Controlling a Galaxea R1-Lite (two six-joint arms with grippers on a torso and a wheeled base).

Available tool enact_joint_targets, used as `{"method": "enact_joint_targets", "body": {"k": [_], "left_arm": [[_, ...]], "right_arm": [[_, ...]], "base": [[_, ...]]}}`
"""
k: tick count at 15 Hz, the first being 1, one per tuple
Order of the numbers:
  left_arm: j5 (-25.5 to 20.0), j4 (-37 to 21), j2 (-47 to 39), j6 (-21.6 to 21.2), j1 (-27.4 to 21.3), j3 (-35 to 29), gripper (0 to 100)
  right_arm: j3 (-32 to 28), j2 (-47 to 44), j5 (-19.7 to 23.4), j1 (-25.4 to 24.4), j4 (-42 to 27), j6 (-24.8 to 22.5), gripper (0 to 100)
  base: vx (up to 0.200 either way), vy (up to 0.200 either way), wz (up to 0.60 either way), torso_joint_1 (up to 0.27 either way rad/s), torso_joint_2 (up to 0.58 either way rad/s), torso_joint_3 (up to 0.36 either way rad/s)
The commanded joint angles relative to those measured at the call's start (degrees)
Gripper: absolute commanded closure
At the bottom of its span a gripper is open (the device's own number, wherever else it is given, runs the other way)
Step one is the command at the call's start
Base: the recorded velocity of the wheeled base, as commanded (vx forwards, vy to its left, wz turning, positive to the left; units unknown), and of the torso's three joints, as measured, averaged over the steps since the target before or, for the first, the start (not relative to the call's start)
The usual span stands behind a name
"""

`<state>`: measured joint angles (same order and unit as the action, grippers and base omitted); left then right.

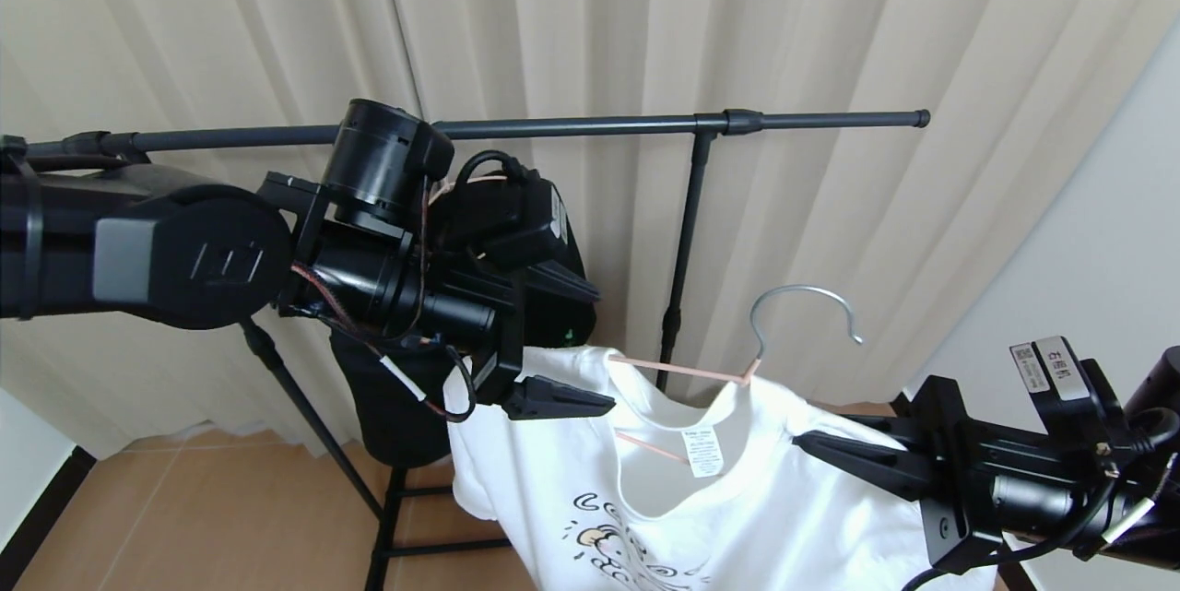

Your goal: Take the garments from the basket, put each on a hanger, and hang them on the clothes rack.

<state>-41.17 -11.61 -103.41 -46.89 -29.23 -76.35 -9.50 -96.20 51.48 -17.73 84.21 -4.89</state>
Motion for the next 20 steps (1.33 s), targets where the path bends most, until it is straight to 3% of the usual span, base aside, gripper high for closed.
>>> {"method": "enact_joint_targets", "body": {"k": [1, 17, 18, 20], "left_arm": [[-0.1, 0.1, -1.3, 0.0, -0.2, 0.1, 0], [0.0, 1.1, -4.7, 0.4, -2.3, -0.2, 0], [0.0, 1.1, -4.7, 0.4, -2.3, -0.2, 100], [0.0, 1.1, -4.5, 0.2, -2.3, 0.0, 100]], "right_arm": [[0.1, 0.7, 0.0, -0.2, 0.0, 0.0, 100], [0.6, 2.5, 0.0, -0.9, 0.0, 0.0, 100], [0.6, 2.5, 0.0, -0.9, 0.0, 0.0, 100], [0.6, 2.4, 0.0, -0.8, 0.0, 0.0, 100]], "base": [[0.000, 0.000, 0.00, 0.000, 0.00, 0.000], [0.000, 0.000, 0.00, 0.000, 0.00, 0.000], [0.000, 0.000, 0.00, 0.000, 0.00, 0.000], [0.000, 0.000, 0.00, 0.000, 0.00, 0.000]]}}
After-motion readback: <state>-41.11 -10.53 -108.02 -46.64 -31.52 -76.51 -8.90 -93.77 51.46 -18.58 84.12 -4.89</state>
